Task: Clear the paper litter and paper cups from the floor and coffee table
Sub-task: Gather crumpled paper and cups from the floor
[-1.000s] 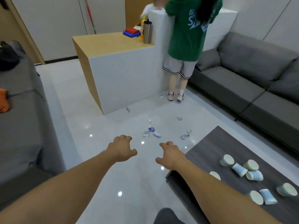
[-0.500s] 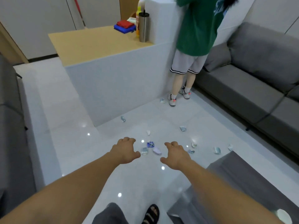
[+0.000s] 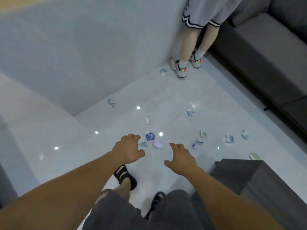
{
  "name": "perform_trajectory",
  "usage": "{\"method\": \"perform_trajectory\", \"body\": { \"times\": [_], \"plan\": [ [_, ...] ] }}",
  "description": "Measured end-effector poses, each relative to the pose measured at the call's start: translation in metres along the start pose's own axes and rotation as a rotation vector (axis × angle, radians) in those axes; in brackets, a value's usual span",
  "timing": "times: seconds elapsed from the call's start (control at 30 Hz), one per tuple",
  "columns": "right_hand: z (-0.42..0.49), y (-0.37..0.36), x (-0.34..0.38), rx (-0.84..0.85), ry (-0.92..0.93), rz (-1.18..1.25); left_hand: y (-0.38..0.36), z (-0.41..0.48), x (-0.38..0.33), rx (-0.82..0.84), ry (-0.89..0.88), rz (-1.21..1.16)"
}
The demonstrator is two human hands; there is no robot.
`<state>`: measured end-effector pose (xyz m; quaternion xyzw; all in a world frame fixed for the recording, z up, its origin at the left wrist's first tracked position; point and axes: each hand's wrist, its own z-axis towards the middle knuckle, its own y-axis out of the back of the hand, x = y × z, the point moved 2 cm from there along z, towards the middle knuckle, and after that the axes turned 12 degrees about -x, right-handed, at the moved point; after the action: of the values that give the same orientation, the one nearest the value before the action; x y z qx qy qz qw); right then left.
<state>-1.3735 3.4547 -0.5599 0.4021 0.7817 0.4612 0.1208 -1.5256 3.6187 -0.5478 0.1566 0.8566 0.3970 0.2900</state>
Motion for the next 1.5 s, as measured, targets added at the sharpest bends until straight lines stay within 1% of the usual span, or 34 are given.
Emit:
{"method": "perform_trajectory", "body": {
  "times": [0.17, 0.43, 0.6, 0.7, 0.8, 0.9, 0.97, 1.03, 1.1, 1.17, 1.27, 1.33, 1.4, 1.5],
  "plan": [
    [0.121, -0.074, -0.024, 0.062, -0.048, -0.016, -0.076, 0.107, 0.04, 0.091, 0.068, -0.023],
    [0.318, -0.255, -0.088, 0.12, 0.013, -0.095, -0.265, 0.28, 0.093, 0.108, 0.103, -0.08],
    [0.39, -0.358, -0.115, 0.137, 0.087, -0.163, -0.351, 0.354, 0.123, 0.062, 0.11, -0.12],
    [0.412, -0.401, -0.123, 0.123, 0.068, -0.15, -0.381, 0.374, 0.14, 0.05, 0.106, -0.128],
    [0.417, -0.418, -0.123, 0.038, 0.071, -0.107, -0.396, 0.375, 0.147, 0.008, 0.112, -0.161],
    [0.407, -0.401, -0.109, -0.048, 0.099, 0.009, -0.391, 0.364, 0.142, -0.035, 0.126, -0.243],
    [0.392, -0.373, -0.089, -0.139, 0.192, 0.1, -0.378, 0.353, 0.132, 0.01, 0.153, -0.397],
    [0.375, -0.343, -0.066, -0.227, 0.339, 0.184, -0.362, 0.343, 0.121, 0.081, 0.166, -0.551],
    [0.363, -0.319, -0.049, -0.27, 0.44, 0.233, -0.345, 0.338, 0.116, 0.114, 0.16, -0.617],
    [0.36, -0.306, -0.04, -0.218, 0.457, 0.245, -0.331, 0.336, 0.121, 0.088, 0.154, -0.607],
    [0.364, -0.312, -0.037, -0.112, 0.462, 0.22, -0.32, 0.334, 0.146, 0.005, 0.175, -0.505],
    [0.37, -0.332, -0.037, -0.062, 0.462, 0.097, -0.322, 0.331, 0.178, -0.059, 0.235, -0.405],
    [0.377, -0.36, -0.037, 0.004, 0.449, -0.08, -0.332, 0.326, 0.213, -0.1, 0.302, -0.325],
    [0.384, -0.405, -0.032, 0.073, 0.483, -0.24, -0.355, 0.318, 0.253, -0.125, 0.374, -0.274]
  ]
}}
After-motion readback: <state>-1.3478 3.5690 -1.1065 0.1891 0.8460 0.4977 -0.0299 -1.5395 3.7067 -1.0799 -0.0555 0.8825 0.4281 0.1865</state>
